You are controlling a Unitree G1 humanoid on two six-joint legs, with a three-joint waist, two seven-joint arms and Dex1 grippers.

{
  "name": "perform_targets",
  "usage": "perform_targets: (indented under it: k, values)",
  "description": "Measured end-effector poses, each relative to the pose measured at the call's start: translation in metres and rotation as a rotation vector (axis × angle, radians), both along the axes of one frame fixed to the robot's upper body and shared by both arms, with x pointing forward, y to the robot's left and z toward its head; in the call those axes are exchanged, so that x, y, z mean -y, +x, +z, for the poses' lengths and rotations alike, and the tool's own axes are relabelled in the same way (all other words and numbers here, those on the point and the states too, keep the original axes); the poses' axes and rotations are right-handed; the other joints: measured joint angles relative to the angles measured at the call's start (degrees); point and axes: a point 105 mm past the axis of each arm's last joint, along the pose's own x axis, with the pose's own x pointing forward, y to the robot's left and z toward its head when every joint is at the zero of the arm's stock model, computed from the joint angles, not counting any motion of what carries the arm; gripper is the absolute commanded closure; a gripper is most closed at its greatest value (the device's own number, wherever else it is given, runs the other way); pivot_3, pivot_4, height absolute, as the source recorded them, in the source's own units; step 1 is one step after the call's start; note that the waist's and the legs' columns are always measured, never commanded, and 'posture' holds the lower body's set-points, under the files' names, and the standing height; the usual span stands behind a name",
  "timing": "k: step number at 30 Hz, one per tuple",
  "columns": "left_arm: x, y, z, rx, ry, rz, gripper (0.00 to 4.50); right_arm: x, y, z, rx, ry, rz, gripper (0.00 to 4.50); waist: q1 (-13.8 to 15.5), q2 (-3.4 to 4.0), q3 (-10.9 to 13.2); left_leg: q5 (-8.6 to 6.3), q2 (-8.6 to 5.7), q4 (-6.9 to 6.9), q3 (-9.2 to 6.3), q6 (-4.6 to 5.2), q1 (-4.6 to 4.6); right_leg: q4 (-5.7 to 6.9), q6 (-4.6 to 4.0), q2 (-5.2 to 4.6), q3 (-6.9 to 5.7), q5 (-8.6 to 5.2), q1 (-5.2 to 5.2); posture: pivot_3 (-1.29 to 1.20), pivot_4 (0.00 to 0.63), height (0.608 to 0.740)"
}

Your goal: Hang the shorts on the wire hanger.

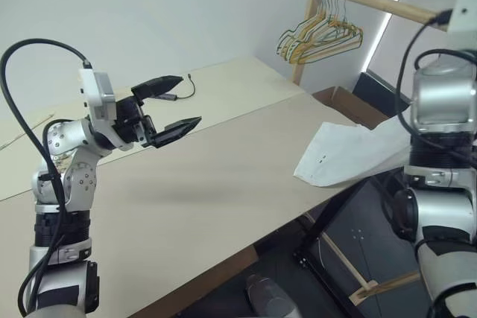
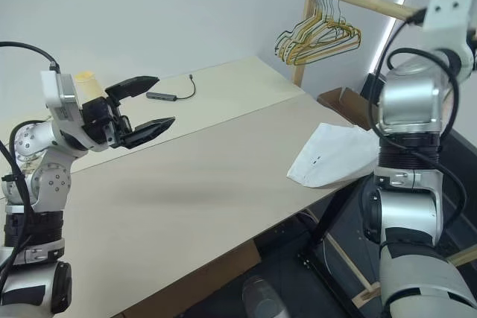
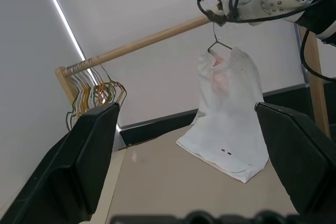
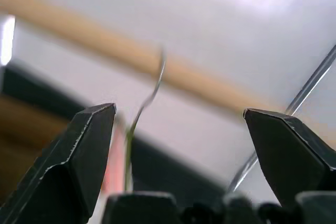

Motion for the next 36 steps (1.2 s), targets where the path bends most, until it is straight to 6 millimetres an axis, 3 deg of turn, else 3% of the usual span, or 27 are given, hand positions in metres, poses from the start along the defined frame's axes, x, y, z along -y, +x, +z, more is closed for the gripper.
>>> perform_targets:
  k: [3,6,8,11,14,19,24,31,33,36]
  values:
    - [-0.001,-0.003,-0.006,-0.012,0.005,0.005,0.0,-0.035,0.008,0.016,0.032,-0.182,0.116,0.02,-0.4,-0.01,0.0,-0.01,0.0,0.0,0.0,0.0,-0.01,-0.02,0.01,-0.01,0.01,0.0,0.0,-0.28,0.0,0.74]
    - [-0.005,-0.004,-0.012,-0.036,0.016,0.024,0.0,-0.07,0.022,0.013,-0.002,-0.245,0.294,0.02,-0.4,-0.04,0.0,-0.01,0.02,0.02,-0.02,0.01,0.02,0.02,0.02,0.01,-0.01,0.02,0.01,-0.25,0.0,0.74]
    - [-0.008,-0.003,-0.014,-0.044,0.023,0.049,0.0,-0.094,0.036,-0.004,-0.064,-0.192,0.458,0.02,-0.2,-0.09,0.0,-0.01,0.04,0.07,-0.06,0.01,0.02,0.06,0.04,0.02,-0.04,0.03,0.02,-0.24,0.0,0.74]
    - [-0.014,-0.004,-0.018,-0.066,0.043,0.102,0.0,-0.14,0.056,-0.046,-0.204,0.034,0.82,0.02,0.0,-0.12,0.0,-0.01,0.05,0.09,-0.08,0.01,0.01,0.1,0.05,0.02,-0.04,0.07,0.02,-0.2,0.0,0.74]
    - [-0.018,-0.008,-0.028,-0.12,0.06,0.147,0.0,-0.174,0.053,-0.081,-0.338,0.058,1.044,0.02,1.6,-0.11,0.0,-0.01,0.03,0.1,-0.25,0.01,0.03,0.1,-0.01,0.02,-0.08,0.1,-0.18,-0.16,0.0,0.74]
    - [-0.031,-0.025,-0.049,-0.209,0.078,0.23,0.0,-0.213,0.037,-0.115,-0.492,-0.005,1.284,0.02,5.5,-0.12,0.0,-0.07,0.02,0.07,-0.33,0.06,-0.13,0.01,-0.33,0.01,-0.07,0.28,-0.41,-0.11,0.0,0.74]
    - [-0.032,-0.042,-0.063,-0.253,0.096,0.282,0.0,-0.236,0.017,-0.161,-0.713,-0.164,1.43,0.02,10.1,-0.16,0.0,-0.07,-0.02,0.08,-0.34,0.06,-0.25,-0.03,-0.34,-0.03,-0.11,0.27,-0.52,-0.05,0.0,0.74]
    - [-0.031,-0.06,-0.084,-0.365,0.083,0.302,0.0,-0.236,-0.006,-0.226,-1.009,-0.195,1.519,0.02,15.4,-0.17,0.0,-0.07,0.0,0.11,-0.28,0.06,-0.22,0.04,-0.43,0.05,-0.13,0.23,-0.58,-0.01,0.0,0.74]
    - [-0.033,-0.062,-0.09,-0.402,0.083,0.317,0.0,-0.236,-0.011,-0.236,-1.057,-0.201,1.536,0.02,16.3,-0.18,0.0,-0.06,0.0,0.12,-0.25,0.06,-0.23,0.06,-0.44,0.07,-0.15,0.22,-0.61,0.0,0.0,0.74]
    - [-0.035,-0.063,-0.095,-0.435,0.077,0.328,0.0,-0.239,-0.014,-0.234,-1.06,-0.223,1.551,0.02,17.4,-0.2,0.0,-0.06,0.02,0.16,-0.22,0.06,-0.21,0.09,-0.44,0.1,-0.15,0.22,-0.61,0.01,0.0,0.74]
